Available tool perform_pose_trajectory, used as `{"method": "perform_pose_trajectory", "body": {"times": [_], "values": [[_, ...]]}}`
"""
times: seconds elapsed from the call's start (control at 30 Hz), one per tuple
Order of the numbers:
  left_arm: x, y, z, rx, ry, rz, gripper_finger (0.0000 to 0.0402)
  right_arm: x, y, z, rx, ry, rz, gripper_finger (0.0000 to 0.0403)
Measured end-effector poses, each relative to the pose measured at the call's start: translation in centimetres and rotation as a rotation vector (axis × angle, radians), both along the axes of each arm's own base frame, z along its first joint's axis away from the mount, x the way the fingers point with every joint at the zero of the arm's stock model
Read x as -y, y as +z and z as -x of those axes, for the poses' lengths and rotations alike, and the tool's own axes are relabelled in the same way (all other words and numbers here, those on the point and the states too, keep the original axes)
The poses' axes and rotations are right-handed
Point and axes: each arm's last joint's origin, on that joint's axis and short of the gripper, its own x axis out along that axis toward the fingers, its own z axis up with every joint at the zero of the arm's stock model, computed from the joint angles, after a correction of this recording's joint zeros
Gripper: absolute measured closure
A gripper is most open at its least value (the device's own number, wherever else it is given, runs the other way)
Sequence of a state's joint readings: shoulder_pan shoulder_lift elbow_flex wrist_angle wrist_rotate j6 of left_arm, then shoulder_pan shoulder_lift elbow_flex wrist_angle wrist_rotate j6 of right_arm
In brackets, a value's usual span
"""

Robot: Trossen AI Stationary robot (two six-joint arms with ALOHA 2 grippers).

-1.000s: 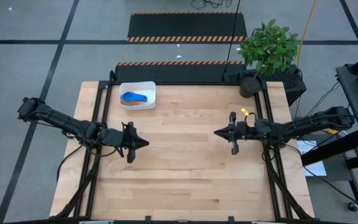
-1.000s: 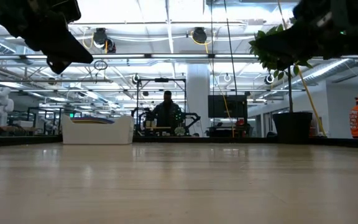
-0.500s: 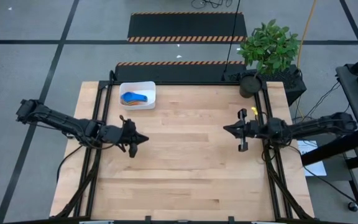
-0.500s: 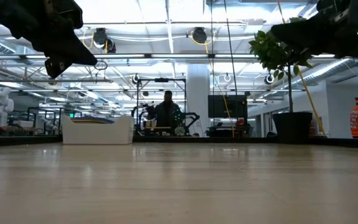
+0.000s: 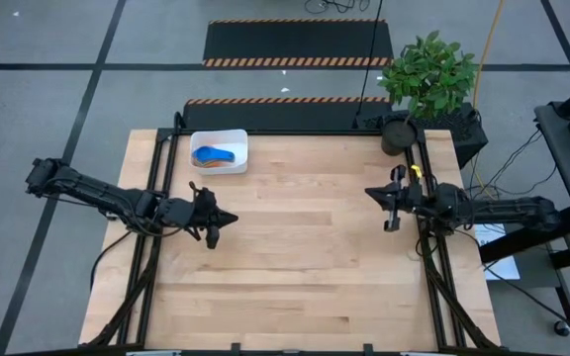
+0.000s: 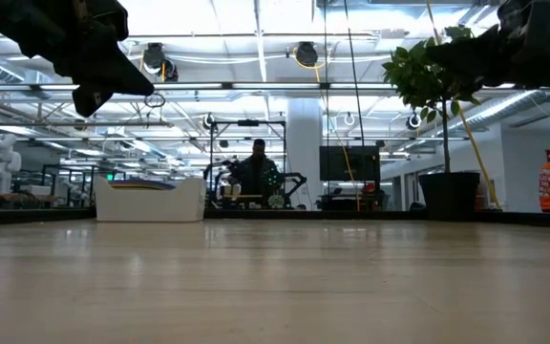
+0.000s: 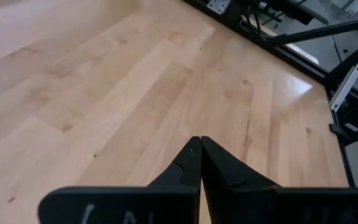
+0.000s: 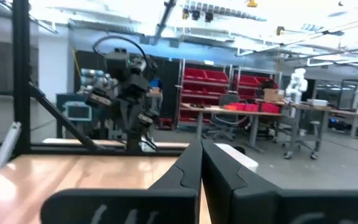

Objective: Nest measuring cups in basket
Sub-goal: Return to Home Position

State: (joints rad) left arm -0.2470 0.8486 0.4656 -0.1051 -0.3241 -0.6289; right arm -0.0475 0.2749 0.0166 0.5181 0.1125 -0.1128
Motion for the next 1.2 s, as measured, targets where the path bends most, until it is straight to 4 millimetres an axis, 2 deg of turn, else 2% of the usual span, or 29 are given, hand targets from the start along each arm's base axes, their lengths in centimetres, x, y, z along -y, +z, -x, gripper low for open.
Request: {"method": "perform_pose_trajectory", "body": {"times": [0.33,0.5,0.7,0.8,1.0,1.2], "values": [[0.0,0.0,0.0,0.001,-0.004,-0.017,0.0395,0.1,0.0,0.5,0.000,-0.050,0.000,0.0403],[-0.1,0.0,0.0,0.005,0.028,-0.032,0.0396,0.0,-0.4,0.7,-0.036,-0.007,-0.005,0.0403],[-0.2,0.0,0.0,0.007,0.045,-0.027,0.0398,-0.2,-2.0,1.1,-0.216,0.036,-0.002,0.0403],[-0.2,0.0,0.0,0.008,0.047,-0.025,0.0395,-0.2,-1.8,1.5,-0.216,0.036,-0.005,0.0403],[-0.2,0.0,0.0,0.002,0.065,-0.047,0.0395,-0.3,-2.7,1.6,-0.306,0.088,-0.041,0.0403],[-0.3,0.0,0.0,0.001,0.067,-0.067,0.0390,-0.4,-2.6,1.5,-0.238,0.128,-0.062,0.0403]]}}
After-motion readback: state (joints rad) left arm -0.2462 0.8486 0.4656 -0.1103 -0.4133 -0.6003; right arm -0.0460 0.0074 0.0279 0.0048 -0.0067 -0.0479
